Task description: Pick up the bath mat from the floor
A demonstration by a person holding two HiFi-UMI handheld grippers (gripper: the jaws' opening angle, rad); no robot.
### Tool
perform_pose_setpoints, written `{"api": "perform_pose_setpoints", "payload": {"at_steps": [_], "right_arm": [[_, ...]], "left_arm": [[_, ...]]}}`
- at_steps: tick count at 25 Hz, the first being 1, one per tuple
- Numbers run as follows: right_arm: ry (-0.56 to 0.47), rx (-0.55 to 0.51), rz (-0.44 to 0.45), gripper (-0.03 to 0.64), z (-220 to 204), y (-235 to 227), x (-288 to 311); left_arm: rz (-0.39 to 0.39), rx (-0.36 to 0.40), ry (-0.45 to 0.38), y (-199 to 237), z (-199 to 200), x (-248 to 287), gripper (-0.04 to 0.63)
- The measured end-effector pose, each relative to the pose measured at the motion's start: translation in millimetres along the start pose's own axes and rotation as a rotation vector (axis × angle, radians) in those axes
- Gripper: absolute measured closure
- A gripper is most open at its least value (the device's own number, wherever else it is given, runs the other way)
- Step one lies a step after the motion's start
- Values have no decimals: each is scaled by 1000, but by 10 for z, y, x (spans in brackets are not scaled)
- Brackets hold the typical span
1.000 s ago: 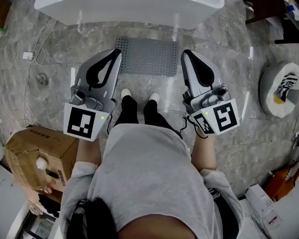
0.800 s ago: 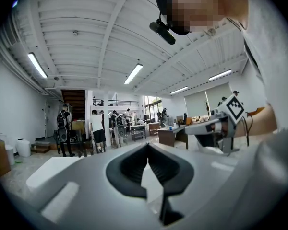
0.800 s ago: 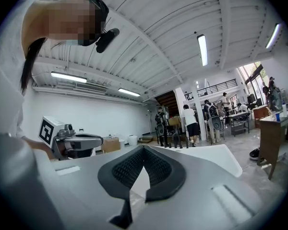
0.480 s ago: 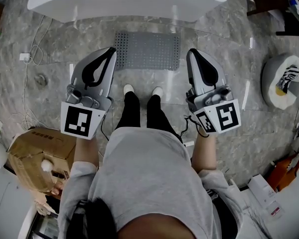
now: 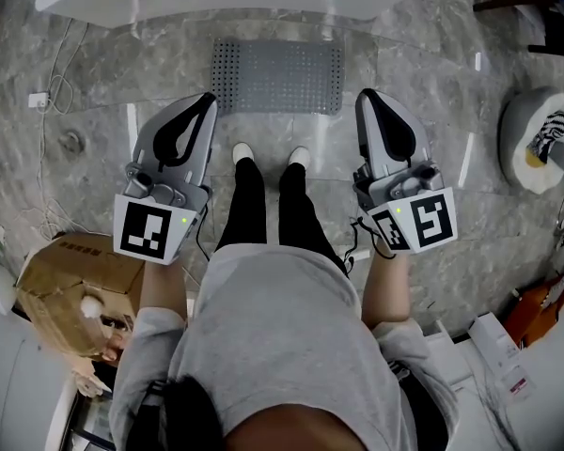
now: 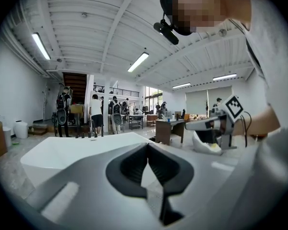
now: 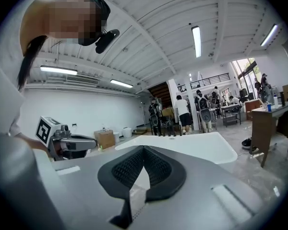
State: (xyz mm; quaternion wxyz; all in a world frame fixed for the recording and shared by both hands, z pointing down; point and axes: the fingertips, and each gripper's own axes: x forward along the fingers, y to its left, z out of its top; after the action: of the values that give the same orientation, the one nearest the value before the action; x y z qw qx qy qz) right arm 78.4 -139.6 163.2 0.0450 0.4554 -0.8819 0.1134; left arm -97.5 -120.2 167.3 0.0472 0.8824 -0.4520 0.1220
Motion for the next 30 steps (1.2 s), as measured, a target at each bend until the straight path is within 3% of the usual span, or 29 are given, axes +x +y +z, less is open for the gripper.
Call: {"api": "perform_pose_setpoints", "payload": {"at_steps": [15,30], "right_arm": [[79,6,-22,615,-691,-224,112],[161,33,-72,601,-1820,-617,394]], "left_arm": [[-12,-56,73,-50,-688,254,594],[-7,-48,176,182,-1890,626,594]]}}
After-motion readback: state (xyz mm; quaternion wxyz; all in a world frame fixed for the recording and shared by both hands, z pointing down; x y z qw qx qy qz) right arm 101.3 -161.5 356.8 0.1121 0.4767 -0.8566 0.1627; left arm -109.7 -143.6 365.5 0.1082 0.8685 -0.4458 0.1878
